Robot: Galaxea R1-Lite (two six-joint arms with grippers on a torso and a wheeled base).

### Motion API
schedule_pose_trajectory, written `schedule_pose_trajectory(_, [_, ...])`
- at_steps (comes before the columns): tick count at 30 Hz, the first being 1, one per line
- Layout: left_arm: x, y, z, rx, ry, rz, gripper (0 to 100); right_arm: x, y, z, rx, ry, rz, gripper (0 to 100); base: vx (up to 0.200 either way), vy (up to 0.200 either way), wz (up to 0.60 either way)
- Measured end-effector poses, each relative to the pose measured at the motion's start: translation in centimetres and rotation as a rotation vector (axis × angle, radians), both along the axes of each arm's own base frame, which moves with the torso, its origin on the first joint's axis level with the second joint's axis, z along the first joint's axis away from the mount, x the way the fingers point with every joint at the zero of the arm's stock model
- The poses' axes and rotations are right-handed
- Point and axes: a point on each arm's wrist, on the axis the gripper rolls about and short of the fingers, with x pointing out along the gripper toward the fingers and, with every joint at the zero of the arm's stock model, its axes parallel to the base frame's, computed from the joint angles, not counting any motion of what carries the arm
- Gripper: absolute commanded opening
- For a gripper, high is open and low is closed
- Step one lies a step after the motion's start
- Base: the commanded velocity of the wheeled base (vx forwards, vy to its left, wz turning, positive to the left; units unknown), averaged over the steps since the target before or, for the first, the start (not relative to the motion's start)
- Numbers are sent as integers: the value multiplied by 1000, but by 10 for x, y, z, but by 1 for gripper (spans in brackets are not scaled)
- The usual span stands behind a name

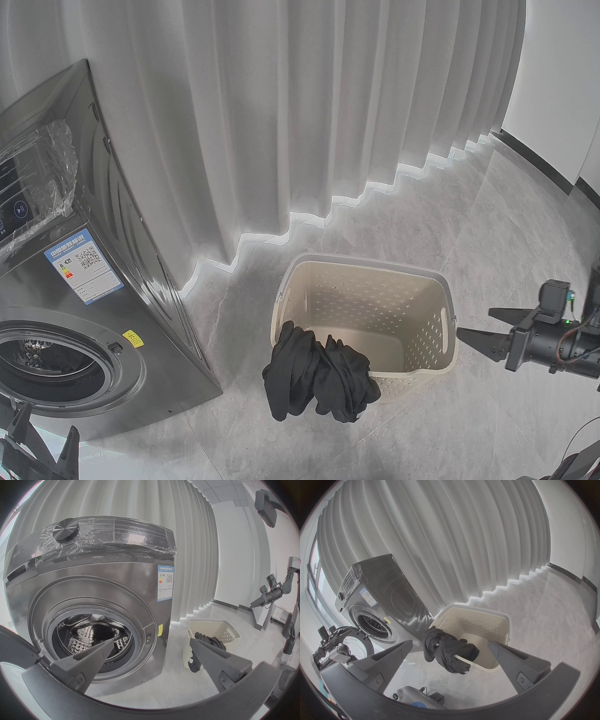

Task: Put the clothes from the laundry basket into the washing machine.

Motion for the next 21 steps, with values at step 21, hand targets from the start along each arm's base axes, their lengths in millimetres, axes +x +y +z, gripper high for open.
schedule_pose_trajectory(21, [0,0,0,1,0,0,100,86,79,-80,-6,180,117,100,0,0,0])
